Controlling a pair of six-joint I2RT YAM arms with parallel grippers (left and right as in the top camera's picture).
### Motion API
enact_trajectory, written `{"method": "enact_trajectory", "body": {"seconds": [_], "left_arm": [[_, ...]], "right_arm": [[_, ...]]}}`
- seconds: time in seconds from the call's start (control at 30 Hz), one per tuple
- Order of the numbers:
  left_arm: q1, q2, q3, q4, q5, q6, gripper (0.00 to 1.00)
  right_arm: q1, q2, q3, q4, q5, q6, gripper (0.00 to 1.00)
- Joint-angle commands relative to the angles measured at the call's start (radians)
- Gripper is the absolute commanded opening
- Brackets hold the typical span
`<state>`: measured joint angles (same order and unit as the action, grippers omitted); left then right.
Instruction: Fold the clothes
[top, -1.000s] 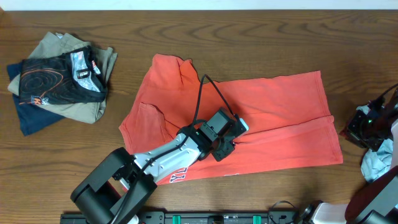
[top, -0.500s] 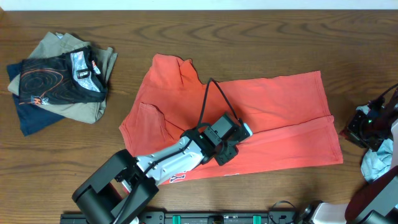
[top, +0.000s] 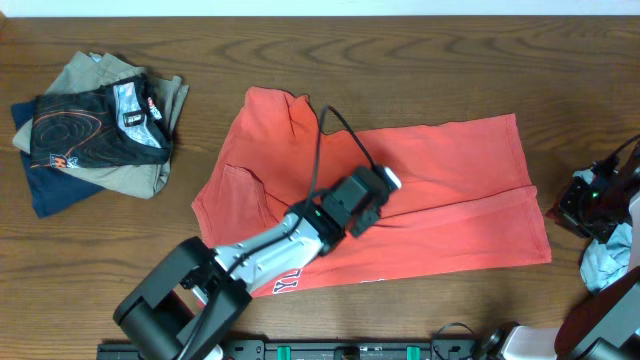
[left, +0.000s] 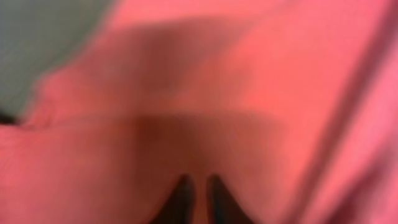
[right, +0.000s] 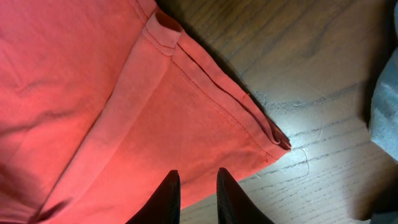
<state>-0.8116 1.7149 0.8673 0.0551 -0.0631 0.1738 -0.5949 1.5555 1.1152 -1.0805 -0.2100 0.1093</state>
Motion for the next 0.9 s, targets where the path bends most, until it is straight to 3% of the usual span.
{"method": "enact_trajectory", "body": {"seconds": [0.0,0.13,0.2,0.27,0.5,0.87], "left_arm": [[0.056,-0.010,0.039,0.003,-0.079,-0.112,0.41],[0.066,-0.013,0.039,-0.075,-0.064,-0.220,0.41],[0.060,-0.024,0.039,-0.130,0.031,-0.228,0.33],[0.050,-0.036,0.039,-0.183,0.125,-0.227,0.33],[-0.015,-0.051,0.039,-0.284,0.195,-0.158,0.50],[-0.069,-0.049,0.035,-0.301,0.228,-0.155,0.52]], "right_arm": [[0.007,-0.006,0.002,-0.001,-0.008,-0.010,0.19],[0.007,-0.006,0.002,-0.002,-0.008,-0.010,0.19],[0.007,-0.006,0.002,-0.002,-0.008,-0.010,0.19],[0.007,-0.006,0.002,0.000,-0.008,-0.010,0.19],[0.007,-0.006,0.002,0.004,-0.008,-0.010,0.19],[0.007,-0.006,0.002,0.006,-0.008,-0.010,0.19]]}}
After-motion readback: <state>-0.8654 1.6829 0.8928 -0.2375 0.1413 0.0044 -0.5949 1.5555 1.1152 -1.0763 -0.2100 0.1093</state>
